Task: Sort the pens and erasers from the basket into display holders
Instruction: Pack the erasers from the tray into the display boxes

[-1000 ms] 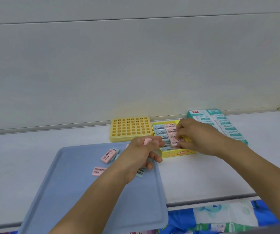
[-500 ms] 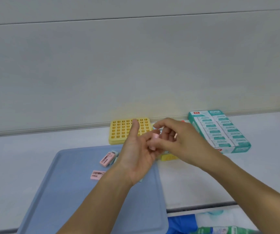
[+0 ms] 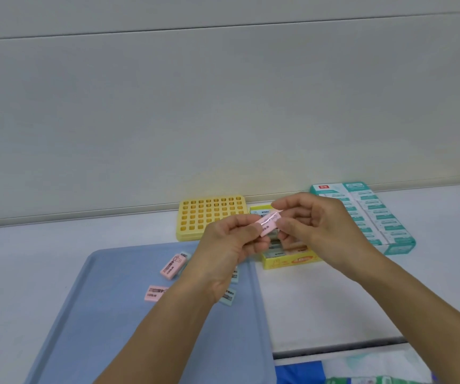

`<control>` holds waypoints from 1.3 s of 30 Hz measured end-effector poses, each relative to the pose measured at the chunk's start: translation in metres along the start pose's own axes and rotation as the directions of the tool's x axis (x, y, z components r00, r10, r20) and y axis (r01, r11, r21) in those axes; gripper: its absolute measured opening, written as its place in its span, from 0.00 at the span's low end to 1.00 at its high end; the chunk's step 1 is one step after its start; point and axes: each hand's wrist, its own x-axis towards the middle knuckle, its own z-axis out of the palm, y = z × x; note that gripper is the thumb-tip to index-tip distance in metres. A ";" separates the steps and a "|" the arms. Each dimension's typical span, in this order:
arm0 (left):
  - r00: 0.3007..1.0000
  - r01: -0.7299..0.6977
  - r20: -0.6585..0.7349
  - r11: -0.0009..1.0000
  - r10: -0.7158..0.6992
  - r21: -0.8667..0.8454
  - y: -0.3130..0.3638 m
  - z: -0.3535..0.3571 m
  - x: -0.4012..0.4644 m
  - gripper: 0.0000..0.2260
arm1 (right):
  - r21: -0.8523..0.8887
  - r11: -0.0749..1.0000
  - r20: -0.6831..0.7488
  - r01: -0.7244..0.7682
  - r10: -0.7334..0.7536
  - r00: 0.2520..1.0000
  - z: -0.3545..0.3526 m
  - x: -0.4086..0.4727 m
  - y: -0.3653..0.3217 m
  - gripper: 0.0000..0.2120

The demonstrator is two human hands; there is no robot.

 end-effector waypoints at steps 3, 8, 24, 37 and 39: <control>1.000 -0.011 0.024 0.999 0.012 -0.043 0.000 0.006 0.001 0.06 | 0.078 0.997 -0.111 0.003 0.006 0.994 -0.002 0.004 0.001 0.09; 0.995 -0.098 0.013 0.994 0.097 0.039 0.002 0.014 -0.001 0.07 | 0.127 0.991 -0.209 -0.047 0.074 0.975 0.003 0.007 0.004 0.04; 0.839 -0.519 0.511 -0.011 0.187 0.855 -0.023 -0.004 -0.003 0.17 | -0.785 0.549 0.374 0.289 0.048 0.926 -0.033 0.009 0.002 0.03; 0.816 -0.540 0.538 -0.054 0.214 0.840 -0.030 -0.007 0.000 0.18 | -0.876 0.339 0.376 0.343 0.034 0.926 -0.042 -0.004 0.005 0.13; 0.820 -0.530 0.533 -0.073 0.209 0.845 -0.029 -0.007 0.001 0.17 | -0.882 0.338 0.362 0.328 0.041 0.931 -0.042 -0.005 0.004 0.12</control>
